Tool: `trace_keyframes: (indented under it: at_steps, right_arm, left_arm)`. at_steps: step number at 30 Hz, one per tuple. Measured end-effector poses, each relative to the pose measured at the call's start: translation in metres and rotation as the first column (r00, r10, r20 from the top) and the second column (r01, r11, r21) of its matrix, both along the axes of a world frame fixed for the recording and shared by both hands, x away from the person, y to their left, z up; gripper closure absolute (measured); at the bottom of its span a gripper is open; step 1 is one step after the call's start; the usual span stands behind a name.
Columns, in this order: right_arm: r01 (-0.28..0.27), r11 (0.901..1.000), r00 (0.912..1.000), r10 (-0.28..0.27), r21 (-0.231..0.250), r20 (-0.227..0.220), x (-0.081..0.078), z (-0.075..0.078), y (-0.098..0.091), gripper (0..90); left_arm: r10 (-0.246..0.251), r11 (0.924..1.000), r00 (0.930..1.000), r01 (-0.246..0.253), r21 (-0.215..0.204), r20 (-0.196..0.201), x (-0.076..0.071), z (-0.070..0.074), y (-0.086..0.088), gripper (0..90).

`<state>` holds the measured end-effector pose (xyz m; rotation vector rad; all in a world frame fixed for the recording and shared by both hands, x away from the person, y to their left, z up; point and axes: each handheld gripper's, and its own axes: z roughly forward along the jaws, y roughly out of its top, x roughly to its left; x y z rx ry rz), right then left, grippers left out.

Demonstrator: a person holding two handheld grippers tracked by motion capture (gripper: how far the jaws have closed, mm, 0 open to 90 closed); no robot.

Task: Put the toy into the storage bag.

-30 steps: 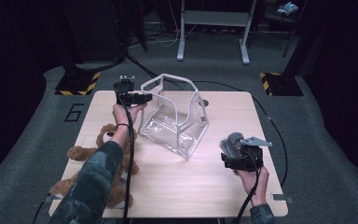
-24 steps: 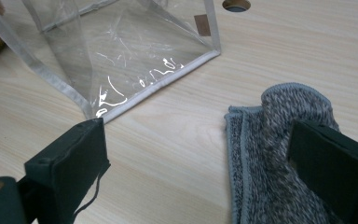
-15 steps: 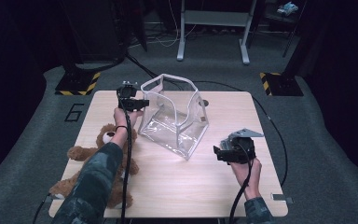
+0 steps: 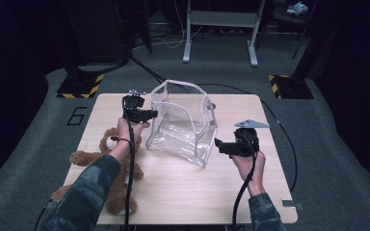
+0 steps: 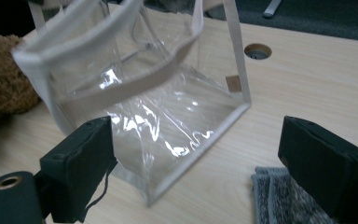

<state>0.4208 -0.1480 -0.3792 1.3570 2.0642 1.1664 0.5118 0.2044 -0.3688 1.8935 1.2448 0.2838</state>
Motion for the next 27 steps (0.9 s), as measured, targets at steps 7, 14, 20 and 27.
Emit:
trace_keyframes:
  at_steps: [7,14,20,27]
  right_arm:
    - [-0.001,0.9996,1.0000,0.001,0.029,0.005,0.016,0.022,0.010,13.0]
    - [0.012,0.9991,0.9996,-0.011,0.041,-0.027,0.033,0.028,0.022,15.5]
    - [-0.002,1.0000,0.9996,0.002,0.008,-0.029,0.042,0.033,0.035,24.4]
    - [0.016,0.9978,0.9980,-0.020,-0.065,-0.061,0.052,0.033,0.052,55.0]
  left_arm:
    - [-0.032,0.9991,0.9994,0.031,-0.028,-0.015,-0.013,0.005,0.000,71.7]
    - [0.058,0.9926,0.9976,-0.053,-0.109,0.038,-0.006,0.032,0.017,43.5]
    - [0.149,0.9871,0.9886,-0.148,-0.061,0.020,0.018,0.029,0.021,40.2]
    - [0.138,0.9904,0.9898,-0.138,0.009,-0.034,0.029,0.016,0.012,64.7]
